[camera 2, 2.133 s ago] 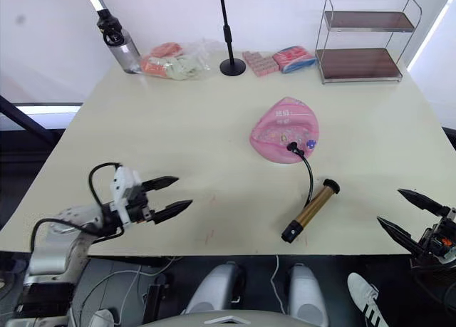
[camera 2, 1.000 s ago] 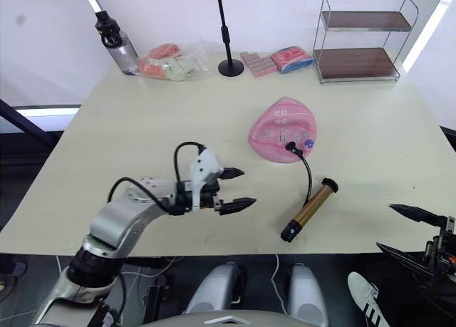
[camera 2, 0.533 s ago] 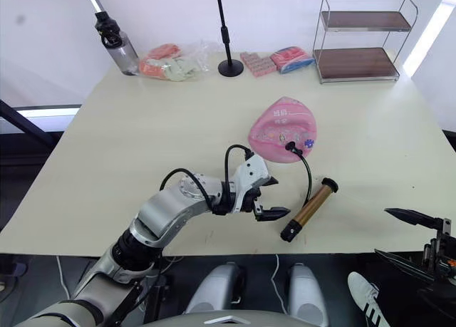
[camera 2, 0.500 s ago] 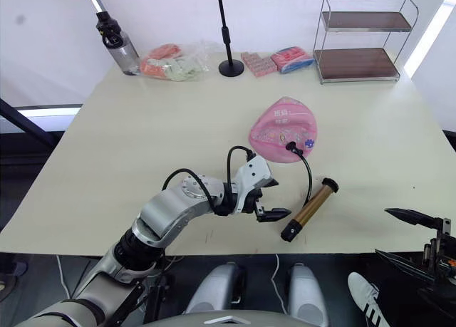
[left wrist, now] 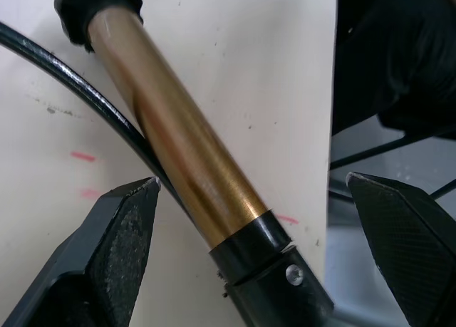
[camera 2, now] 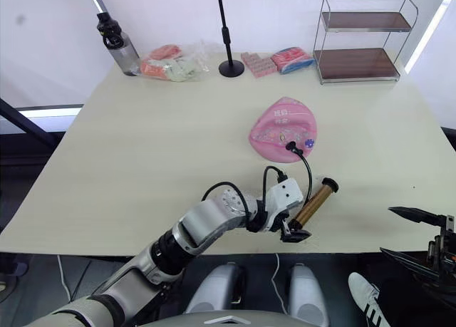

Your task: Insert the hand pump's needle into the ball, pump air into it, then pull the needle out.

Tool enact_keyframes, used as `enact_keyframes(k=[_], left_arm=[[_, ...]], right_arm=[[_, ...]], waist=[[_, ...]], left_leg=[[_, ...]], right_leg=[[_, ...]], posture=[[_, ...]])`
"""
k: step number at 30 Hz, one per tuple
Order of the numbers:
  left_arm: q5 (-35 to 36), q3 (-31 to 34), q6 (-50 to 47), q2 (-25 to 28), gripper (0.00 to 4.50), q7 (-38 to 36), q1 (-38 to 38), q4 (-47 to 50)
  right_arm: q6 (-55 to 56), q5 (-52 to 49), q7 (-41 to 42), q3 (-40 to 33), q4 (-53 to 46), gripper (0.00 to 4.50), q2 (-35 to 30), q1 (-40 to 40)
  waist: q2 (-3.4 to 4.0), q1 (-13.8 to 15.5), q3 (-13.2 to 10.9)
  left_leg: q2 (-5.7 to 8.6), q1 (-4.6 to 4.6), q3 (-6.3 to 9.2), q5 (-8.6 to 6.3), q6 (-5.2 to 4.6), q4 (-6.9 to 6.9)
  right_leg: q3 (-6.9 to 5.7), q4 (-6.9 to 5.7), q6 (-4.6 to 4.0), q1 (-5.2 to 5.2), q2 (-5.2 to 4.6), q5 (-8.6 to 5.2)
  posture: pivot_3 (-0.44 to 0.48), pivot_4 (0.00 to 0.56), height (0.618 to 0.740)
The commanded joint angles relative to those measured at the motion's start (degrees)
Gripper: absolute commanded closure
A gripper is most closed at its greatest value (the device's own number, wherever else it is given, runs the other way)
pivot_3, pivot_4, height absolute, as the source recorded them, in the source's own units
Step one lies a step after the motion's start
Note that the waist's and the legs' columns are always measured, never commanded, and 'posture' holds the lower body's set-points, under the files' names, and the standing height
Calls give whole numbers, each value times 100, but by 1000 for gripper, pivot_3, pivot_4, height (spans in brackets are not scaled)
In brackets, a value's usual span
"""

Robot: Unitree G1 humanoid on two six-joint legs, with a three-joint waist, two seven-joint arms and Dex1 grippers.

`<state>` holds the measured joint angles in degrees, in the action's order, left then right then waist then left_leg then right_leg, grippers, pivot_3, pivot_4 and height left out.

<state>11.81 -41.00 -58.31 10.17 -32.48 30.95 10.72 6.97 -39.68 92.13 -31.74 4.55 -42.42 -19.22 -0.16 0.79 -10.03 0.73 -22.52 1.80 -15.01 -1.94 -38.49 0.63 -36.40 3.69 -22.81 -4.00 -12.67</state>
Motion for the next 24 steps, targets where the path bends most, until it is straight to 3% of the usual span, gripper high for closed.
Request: enact_keyframes(k=[1,6,11,15,24], left_arm=[[-307,-219,32,-142,33,225,92,-152],[-423,-227,20,-181,33,270,62,-251],[-417,-135,75,-70,1552,212,17,-128],[-419,-34,323,202,3209,65,-38,-72],[-372,374,1452,737,3331,-462,-184,-159]], right_arm=[[63,-88,37,-28,-68,0,-108,-24],[97,-85,37,-44,-82,0,-136,-63],[120,-81,37,-33,-65,0,-136,-35],[59,-63,-4,15,-151,0,-62,15],[-549,-349,-884,202,-884,0,388,112]], waist=[[0,-1,0],[0,-1,0],[0,-2,0],[1,-6,0],[4,2,2]], left_leg=[[0,0,-1,0,0,0],[0,1,0,0,0,0],[-1,1,-1,0,0,0],[-2,3,0,0,0,0],[-17,6,-4,1,1,-1]], right_leg=[[2,0,0,0,0,0],[0,-3,0,-1,0,0],[3,-3,0,-1,-2,0],[3,-6,0,-1,-1,0],[9,-12,-19,-1,-2,-11]], posture=[[0,150,740],[0,150,740],[0,150,740],[0,150,740],[0,150,740]])
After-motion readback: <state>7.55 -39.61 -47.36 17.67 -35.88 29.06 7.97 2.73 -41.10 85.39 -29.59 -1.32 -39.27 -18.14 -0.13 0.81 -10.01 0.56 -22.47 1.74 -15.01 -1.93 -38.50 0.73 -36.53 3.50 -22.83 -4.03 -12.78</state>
